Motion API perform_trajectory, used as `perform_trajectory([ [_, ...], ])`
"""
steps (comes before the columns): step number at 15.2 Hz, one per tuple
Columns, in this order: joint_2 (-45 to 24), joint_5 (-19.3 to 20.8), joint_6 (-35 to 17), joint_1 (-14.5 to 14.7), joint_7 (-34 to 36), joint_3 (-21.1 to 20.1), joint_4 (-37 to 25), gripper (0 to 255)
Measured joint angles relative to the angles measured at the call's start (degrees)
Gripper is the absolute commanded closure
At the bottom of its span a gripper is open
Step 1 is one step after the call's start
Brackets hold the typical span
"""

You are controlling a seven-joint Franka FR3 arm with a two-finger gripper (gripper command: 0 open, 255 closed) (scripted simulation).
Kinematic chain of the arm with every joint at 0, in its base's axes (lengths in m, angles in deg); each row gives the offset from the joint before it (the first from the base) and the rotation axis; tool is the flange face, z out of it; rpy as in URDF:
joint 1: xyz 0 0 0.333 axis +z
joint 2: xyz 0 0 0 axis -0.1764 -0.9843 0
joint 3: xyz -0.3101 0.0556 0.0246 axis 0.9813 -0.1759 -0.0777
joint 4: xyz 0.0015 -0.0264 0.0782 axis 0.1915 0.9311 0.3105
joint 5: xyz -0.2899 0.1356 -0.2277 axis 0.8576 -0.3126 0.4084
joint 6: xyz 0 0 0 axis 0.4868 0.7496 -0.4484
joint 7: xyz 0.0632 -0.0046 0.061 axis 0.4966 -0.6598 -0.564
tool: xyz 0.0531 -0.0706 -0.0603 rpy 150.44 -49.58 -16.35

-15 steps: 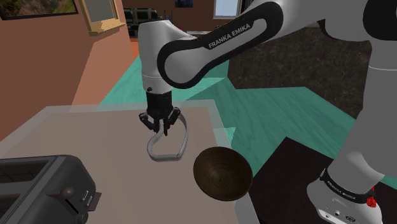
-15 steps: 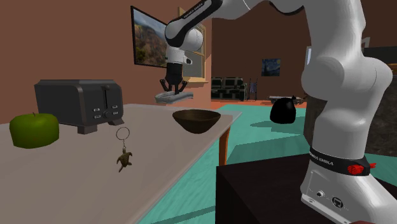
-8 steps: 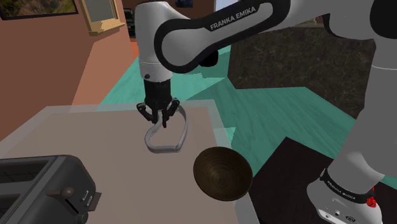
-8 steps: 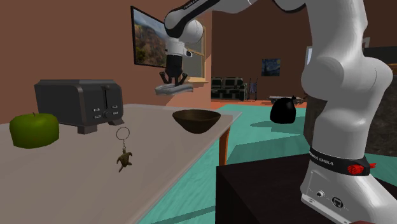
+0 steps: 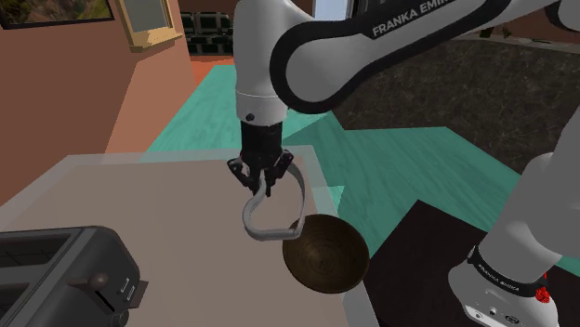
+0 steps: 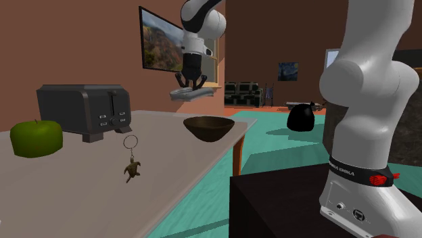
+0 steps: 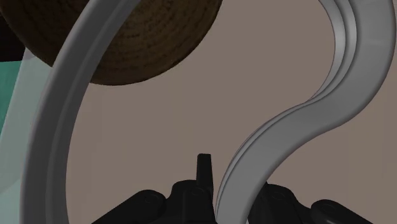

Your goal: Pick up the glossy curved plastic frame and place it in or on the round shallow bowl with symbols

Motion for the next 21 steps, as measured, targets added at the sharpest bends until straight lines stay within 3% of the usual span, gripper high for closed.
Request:
perform_trajectory([
  [4, 8.28, -5.0, -1.46, 0.67, -1.63, -0.31, 8.7, 255],
  [10, 20.64, -12.23, -1.89, 4.05, -3.27, -0.05, 20.37, 255],
  [21, 17.26, -12.32, -10.84, 4.1, -2.96, -1.88, 26.11, 255],
])
